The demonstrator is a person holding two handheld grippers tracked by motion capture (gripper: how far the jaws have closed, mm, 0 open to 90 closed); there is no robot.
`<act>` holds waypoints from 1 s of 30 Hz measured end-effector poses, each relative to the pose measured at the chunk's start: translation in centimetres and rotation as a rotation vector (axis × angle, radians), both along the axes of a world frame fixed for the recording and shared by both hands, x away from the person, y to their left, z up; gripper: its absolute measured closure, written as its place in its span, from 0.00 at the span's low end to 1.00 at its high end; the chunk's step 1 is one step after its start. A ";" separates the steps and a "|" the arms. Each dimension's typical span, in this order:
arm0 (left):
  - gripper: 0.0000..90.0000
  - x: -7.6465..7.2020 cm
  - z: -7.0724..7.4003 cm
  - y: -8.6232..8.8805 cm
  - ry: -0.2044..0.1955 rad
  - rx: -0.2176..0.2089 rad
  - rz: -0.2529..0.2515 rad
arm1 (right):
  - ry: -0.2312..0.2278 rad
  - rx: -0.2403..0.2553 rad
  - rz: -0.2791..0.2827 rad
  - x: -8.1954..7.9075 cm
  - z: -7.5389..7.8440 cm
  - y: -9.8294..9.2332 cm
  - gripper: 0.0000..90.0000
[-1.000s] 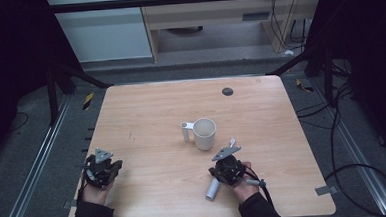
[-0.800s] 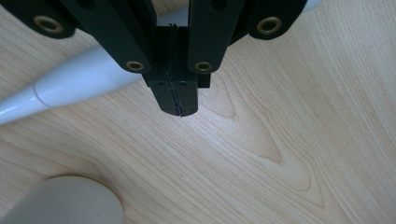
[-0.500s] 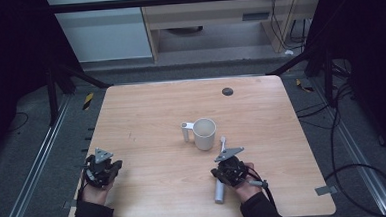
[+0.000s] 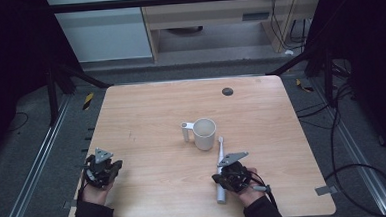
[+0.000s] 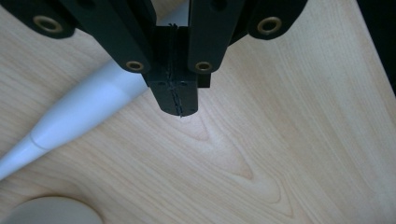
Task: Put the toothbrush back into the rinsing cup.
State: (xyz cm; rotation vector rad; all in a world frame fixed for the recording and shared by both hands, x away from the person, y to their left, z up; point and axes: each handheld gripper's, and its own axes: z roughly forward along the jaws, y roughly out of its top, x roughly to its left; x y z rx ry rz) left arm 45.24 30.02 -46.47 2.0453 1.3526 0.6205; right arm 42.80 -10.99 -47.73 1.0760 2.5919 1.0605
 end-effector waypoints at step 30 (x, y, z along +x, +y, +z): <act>0.99 0.0 0.0 0.0 0.001 0.003 0.000 | 0.010 -0.027 -0.082 -1.2 -0.1 -4.5 1.00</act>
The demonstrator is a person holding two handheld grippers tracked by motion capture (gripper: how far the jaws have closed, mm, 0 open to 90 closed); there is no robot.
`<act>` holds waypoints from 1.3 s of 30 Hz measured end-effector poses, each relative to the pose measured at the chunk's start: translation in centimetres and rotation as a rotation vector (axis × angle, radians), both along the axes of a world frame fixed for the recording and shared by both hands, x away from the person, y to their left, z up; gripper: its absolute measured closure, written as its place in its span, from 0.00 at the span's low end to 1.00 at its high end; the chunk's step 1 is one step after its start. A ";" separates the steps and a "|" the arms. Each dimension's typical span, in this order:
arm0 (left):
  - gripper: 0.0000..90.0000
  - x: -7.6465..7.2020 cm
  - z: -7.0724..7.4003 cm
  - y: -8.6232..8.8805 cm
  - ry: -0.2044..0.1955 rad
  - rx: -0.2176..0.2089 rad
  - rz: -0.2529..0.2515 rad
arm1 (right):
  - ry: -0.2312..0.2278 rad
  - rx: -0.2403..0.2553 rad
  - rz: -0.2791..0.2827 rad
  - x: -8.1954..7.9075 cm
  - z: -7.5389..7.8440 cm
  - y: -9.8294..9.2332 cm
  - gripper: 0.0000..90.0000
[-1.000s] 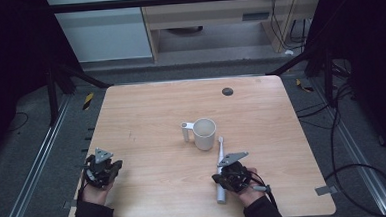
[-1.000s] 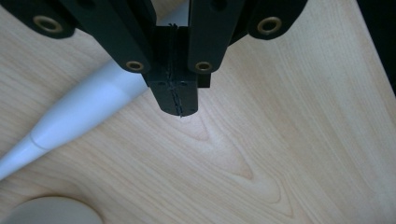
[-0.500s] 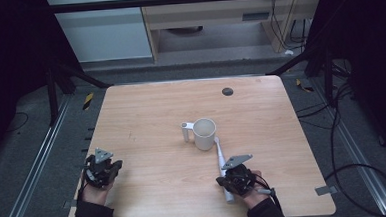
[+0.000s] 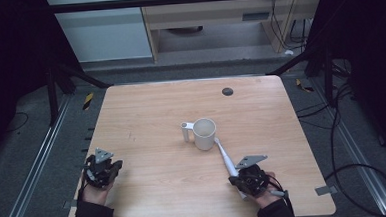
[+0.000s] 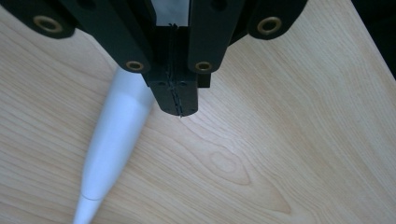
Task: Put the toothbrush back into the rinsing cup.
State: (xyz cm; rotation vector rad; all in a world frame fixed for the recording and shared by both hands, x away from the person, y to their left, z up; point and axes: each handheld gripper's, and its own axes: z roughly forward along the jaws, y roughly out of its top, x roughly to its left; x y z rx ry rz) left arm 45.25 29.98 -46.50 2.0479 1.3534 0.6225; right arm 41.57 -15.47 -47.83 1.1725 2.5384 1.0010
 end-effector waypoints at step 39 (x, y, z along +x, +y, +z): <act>0.99 0.1 0.0 0.0 0.000 0.001 0.003 | -0.102 0.033 -0.101 1.7 3.3 -2.1 0.81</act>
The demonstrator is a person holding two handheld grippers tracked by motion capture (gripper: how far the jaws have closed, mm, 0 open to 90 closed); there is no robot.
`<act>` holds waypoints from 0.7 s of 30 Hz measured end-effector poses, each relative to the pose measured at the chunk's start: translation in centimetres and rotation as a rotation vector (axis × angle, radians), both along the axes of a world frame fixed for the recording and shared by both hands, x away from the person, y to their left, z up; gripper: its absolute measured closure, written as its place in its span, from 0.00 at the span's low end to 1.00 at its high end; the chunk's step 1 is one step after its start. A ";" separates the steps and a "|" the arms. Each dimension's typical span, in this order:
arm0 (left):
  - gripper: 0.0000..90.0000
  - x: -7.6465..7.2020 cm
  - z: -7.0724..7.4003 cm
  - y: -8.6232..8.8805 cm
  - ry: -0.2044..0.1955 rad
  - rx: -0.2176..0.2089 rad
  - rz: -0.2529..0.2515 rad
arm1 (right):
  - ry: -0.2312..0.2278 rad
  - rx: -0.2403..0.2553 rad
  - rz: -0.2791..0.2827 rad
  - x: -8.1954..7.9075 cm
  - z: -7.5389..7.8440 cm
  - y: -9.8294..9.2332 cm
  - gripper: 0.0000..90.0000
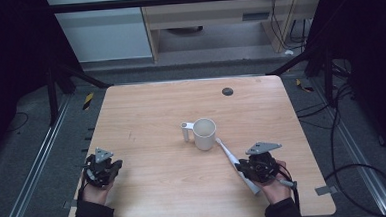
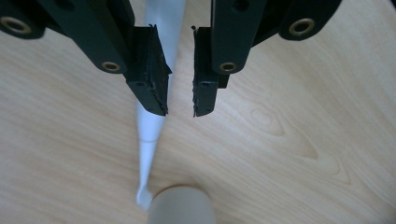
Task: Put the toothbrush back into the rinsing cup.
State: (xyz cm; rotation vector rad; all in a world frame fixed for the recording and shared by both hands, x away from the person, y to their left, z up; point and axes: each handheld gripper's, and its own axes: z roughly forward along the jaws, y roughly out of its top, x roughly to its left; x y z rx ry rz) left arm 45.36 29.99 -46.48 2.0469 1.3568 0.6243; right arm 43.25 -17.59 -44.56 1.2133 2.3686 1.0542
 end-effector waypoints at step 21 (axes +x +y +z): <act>0.98 0.1 -0.1 -0.1 0.006 0.006 -0.009 | 0.050 -0.110 -0.077 4.4 1.0 1.5 0.55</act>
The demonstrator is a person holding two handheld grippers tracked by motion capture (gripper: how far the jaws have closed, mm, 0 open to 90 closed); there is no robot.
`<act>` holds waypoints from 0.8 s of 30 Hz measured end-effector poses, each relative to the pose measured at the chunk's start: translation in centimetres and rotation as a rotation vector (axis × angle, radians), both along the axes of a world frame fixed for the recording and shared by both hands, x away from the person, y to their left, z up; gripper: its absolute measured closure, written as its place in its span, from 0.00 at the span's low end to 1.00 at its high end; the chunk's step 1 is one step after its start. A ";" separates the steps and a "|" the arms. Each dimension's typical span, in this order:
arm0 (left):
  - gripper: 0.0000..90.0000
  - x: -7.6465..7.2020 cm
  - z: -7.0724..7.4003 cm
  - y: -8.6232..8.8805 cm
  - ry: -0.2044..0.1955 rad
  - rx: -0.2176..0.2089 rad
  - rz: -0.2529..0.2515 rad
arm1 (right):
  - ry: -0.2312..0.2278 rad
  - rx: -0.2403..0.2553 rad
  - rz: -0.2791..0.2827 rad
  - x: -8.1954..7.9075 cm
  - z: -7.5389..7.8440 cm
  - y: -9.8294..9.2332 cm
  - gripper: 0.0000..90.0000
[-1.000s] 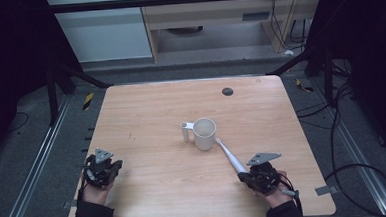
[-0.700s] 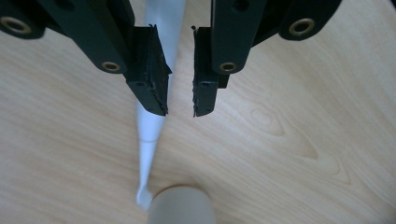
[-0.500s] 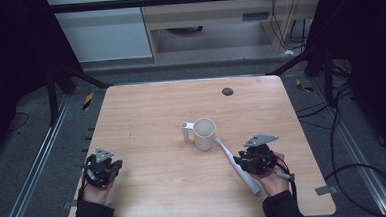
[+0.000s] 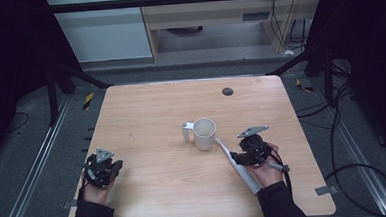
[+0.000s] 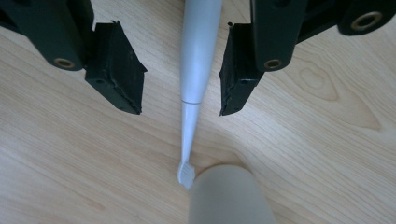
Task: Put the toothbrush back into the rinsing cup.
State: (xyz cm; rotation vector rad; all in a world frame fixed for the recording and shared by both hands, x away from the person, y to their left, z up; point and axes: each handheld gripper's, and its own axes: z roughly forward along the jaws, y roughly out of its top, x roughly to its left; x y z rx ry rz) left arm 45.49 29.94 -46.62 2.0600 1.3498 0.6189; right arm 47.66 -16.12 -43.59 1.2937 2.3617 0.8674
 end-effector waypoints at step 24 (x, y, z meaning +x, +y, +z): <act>0.98 0.1 -0.1 0.0 0.010 0.003 -0.003 | 0.150 -0.107 0.022 1.4 -1.8 1.1 0.55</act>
